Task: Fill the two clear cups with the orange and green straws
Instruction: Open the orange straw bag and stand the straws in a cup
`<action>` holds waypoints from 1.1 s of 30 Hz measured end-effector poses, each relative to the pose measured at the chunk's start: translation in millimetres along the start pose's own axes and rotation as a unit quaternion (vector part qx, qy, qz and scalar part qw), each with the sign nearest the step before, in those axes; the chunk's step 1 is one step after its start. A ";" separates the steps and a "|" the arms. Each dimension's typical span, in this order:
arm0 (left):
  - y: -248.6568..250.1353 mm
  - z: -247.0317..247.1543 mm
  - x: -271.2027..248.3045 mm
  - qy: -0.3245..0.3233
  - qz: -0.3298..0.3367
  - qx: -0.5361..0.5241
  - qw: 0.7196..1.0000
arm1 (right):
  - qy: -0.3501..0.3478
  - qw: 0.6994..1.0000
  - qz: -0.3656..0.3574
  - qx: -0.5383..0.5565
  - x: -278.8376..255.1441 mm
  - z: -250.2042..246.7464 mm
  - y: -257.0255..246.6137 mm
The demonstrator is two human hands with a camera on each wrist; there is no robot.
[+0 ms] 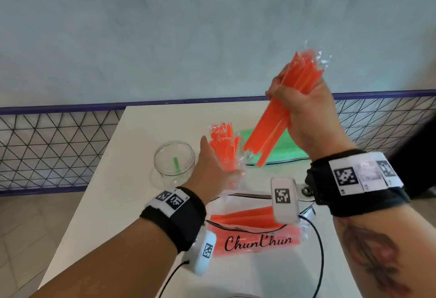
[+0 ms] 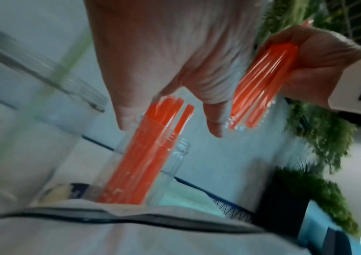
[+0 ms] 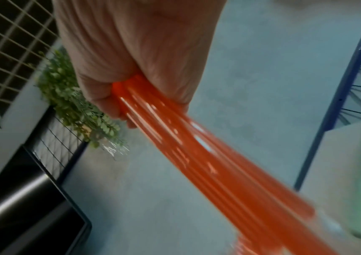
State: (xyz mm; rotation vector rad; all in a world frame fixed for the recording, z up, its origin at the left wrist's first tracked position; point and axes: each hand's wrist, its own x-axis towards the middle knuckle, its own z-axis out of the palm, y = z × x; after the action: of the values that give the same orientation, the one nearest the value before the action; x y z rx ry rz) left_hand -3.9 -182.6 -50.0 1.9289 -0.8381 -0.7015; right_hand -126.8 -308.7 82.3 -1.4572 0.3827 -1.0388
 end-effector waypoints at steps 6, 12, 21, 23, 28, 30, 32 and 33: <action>15.2 16.4 22.4 0.095 -0.027 -0.093 0.991 | 0.019 0.989 -0.062 -0.136 12.3 33.9 24.7; 10.9 18.0 31.5 0.143 -0.060 -0.129 0.980 | 0.009 0.986 -0.021 -0.162 16.0 56.8 58.5; 0.1 16.5 36.8 0.145 -0.014 -0.153 0.977 | 0.104 0.986 0.022 -0.129 32.7 57.1 72.6; -0.8 15.9 35.8 0.148 -0.005 -0.157 0.977 | 0.111 0.984 0.044 -0.131 28.1 50.1 82.2; -10.1 21.5 41.1 0.124 0.022 -0.155 0.980 | 0.037 0.972 0.149 -0.175 -4.1 35.6 130.5; -12.6 23.2 44.3 0.110 0.022 -0.174 0.978 | -0.021 0.961 0.167 -0.218 -14.5 33.9 143.1; -15.2 22.7 46.1 0.099 0.021 -0.189 0.977 | -0.051 0.950 0.155 -0.266 -16.9 30.1 150.1; -16.9 21.9 46.7 0.095 0.019 -0.187 0.978 | -0.065 0.946 0.152 -0.278 -16.2 28.4 149.4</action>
State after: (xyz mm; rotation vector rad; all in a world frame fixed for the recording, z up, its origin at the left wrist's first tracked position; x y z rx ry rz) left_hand 12.9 -223.7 -81.1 1.6062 -0.5763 -0.5920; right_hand -62.9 -308.8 -56.7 -1.8804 0.8243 -0.6001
